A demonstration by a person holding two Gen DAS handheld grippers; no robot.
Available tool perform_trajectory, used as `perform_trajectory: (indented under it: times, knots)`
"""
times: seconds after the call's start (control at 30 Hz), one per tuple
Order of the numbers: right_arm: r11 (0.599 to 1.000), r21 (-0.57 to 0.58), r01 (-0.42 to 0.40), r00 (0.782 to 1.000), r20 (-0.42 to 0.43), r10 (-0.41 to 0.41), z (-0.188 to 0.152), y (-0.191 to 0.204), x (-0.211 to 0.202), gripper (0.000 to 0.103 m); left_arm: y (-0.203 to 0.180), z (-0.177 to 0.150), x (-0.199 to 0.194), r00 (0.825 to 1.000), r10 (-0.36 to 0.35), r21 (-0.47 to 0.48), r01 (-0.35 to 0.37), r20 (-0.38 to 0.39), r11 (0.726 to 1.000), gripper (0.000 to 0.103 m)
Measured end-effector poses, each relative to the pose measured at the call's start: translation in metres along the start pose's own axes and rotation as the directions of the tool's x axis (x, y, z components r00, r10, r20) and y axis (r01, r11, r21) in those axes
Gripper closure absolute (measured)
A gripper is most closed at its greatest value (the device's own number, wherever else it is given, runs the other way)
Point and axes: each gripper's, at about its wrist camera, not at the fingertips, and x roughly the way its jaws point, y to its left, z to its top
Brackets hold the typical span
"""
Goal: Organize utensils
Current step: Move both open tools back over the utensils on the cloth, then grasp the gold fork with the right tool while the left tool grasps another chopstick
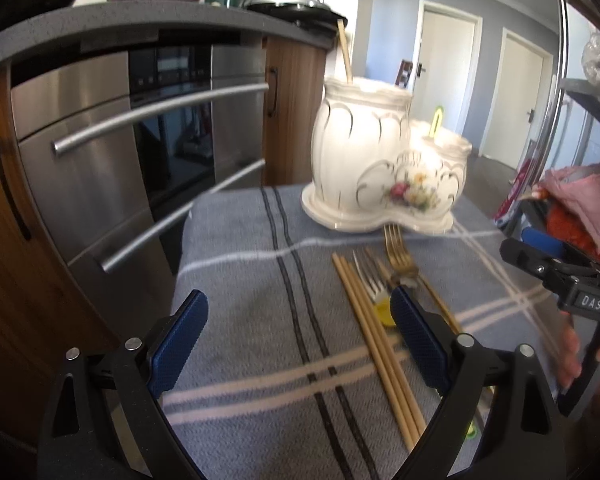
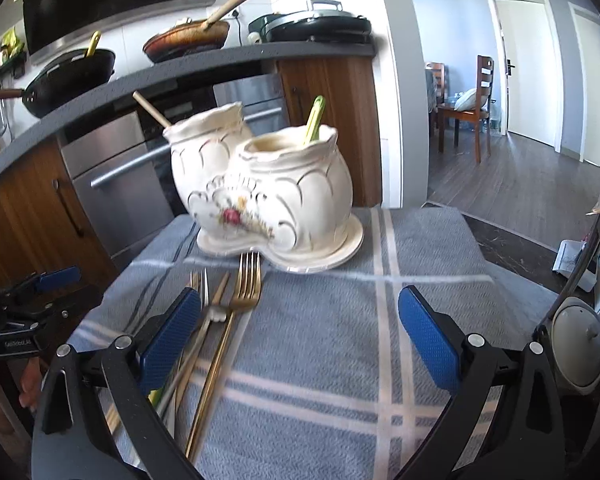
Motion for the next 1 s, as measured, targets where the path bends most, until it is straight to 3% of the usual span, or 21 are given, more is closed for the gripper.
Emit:
perform_trajectory:
  times: [0.2,0.33,0.63,0.73,0.83,0.9,1.0]
  knots:
    - [1.0,-0.025,-0.012,1.0,-0.024,0.011,-0.009,0.005,0.004,0.005,-0.017,-0.015,0.018,0.992,0.028,0.069,-0.019,-0.119,0.997,0.018]
    - [0.999,-0.046,0.008,0.999,-0.041,-0.009,-0.011,0.007,0.008,0.005,-0.023,-0.02,0.028,0.985,0.026,0.058,-0.016,-0.172,0.998,0.037]
    - [0.999,-0.046,-0.006,0.999,-0.048,0.003,-0.012,0.007,0.009,0.005,-0.032,-0.022,0.029,0.981,0.001,0.071,0.012,-0.193,0.997,0.046]
    - [0.998,-0.055,-0.006,0.999,-0.05,0.003,-0.012,0.009,0.009,0.005,-0.035,-0.021,0.03,0.98,0.03,0.091,-0.012,-0.194,0.996,0.056]
    - [0.998,-0.07,-0.003,0.997,-0.075,-0.002,-0.013,0.012,0.01,0.005,-0.035,-0.019,0.033,0.977,0.008,0.095,0.012,-0.215,0.995,0.065]
    - [0.996,-0.085,0.002,0.994,-0.106,-0.011,-0.013,0.016,0.013,0.005,-0.039,-0.016,0.037,0.972,0.05,0.144,-0.017,-0.228,0.989,0.074]
    - [0.995,-0.096,-0.022,0.985,-0.172,0.005,-0.013,0.024,0.019,0.013,-0.038,-0.006,0.045,0.962,0.027,0.151,0.015,-0.272,0.988,0.082]
